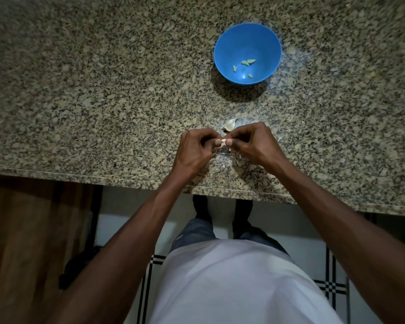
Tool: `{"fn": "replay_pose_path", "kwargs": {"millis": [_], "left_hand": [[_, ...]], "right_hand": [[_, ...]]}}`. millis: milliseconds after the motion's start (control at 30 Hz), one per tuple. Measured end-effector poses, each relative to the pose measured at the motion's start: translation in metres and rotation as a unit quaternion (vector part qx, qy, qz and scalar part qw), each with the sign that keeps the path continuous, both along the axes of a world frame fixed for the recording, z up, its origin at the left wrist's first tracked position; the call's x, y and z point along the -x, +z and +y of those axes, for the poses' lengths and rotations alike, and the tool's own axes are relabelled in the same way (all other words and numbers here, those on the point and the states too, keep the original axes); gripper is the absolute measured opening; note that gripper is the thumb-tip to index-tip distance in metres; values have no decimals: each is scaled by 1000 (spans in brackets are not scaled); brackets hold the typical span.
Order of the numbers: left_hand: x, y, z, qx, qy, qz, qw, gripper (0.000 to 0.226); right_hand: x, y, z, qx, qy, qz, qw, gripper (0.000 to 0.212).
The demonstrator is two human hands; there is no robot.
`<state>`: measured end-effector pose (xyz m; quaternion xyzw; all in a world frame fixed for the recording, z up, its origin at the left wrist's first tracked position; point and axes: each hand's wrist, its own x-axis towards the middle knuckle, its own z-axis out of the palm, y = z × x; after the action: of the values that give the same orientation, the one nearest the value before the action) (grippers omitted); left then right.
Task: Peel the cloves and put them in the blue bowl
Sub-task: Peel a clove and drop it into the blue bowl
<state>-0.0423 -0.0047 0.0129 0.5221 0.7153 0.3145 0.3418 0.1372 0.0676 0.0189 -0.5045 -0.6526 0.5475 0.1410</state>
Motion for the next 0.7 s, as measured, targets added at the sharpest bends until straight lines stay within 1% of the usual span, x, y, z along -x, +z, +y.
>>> {"fn": "replay_pose_path", "kwargs": {"millis": [67,200,300,367,533,700], "left_hand": [[3,3,3,14,-9,-16,1000,8],[7,6,6,34,-6,-73,997,7],[10,4,4,32,-12,-99,994,8],[11,4,2,24,-25,-86,996,9],[6,7,0,0,-59,-17,998,8],[-1,5,2,-23,-1,39,999,12]], "right_hand": [[-3,0,3,5,12,12,1000,7],[-4,-2,6,32,2,40,999,6],[-3,-3,6,33,3,42,999,7],[-4,-3,5,30,5,37,999,7],[-3,-1,3,32,-4,30,999,7],[4,1,-1,37,-26,22,999,13]]}}
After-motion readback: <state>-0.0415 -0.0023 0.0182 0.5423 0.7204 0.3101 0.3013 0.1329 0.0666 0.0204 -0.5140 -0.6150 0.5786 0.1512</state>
